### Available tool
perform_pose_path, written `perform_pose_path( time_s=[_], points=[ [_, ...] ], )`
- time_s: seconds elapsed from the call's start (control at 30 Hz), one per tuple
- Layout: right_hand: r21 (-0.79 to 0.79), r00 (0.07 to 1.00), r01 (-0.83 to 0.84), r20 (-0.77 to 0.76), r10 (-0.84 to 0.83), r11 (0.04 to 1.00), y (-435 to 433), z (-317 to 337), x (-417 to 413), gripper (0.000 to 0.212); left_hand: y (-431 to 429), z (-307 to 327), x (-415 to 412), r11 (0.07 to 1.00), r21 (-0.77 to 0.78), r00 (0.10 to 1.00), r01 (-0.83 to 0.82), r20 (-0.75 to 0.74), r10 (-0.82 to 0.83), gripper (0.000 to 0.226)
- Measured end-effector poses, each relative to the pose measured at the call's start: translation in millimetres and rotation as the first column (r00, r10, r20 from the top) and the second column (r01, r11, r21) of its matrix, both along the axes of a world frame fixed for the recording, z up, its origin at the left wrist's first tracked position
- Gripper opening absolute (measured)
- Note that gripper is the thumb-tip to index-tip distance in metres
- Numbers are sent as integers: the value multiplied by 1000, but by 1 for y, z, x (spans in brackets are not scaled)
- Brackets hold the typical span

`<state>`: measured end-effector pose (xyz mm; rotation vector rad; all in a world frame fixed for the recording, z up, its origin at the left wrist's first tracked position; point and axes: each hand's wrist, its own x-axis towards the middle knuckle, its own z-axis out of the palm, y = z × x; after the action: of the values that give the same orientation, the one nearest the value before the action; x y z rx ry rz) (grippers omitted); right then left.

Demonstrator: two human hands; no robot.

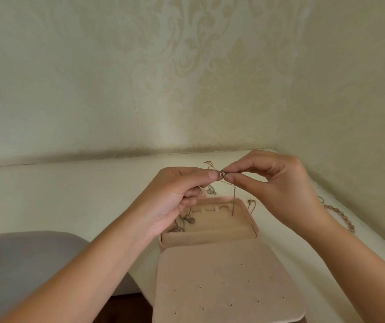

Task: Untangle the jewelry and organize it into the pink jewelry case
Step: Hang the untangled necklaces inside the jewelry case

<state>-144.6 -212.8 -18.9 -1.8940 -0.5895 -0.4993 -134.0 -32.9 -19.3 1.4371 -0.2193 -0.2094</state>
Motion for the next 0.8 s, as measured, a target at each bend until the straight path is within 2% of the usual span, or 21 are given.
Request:
perform_pose_path(
  time_s=[0.1,0.27,0.43,0.53,0.63,0.73,0.8],
  points=[
    [-41,1000,9,27,-8,999,0,-1,-1,11,2,1,-1,998,65,999,-11,33,9,11],
    [-129,989,44,143,-25,991,0,-2,-1,9,1,1,0,988,136,995,-75,69,66,6],
    [-169,962,89,271,-40,982,0,-3,-1,8,-1,-3,0,988,105,990,-117,91,107,6],
    [-184,943,115,330,-49,976,2,-3,-2,8,-2,-3,-1,987,93,987,-133,99,124,17],
    [-175,930,135,363,-63,975,4,-5,-2,7,-4,-1,-4,987,73,985,-142,109,134,9],
    [-159,907,178,408,-99,971,6,-6,-1,8,-8,-4,-5,992,13,989,-125,79,124,36],
    [-149,889,213,439,-128,966,7,-8,0,8,-11,-4,-5,993,-43,993,-112,36,114,38]
  ],
)
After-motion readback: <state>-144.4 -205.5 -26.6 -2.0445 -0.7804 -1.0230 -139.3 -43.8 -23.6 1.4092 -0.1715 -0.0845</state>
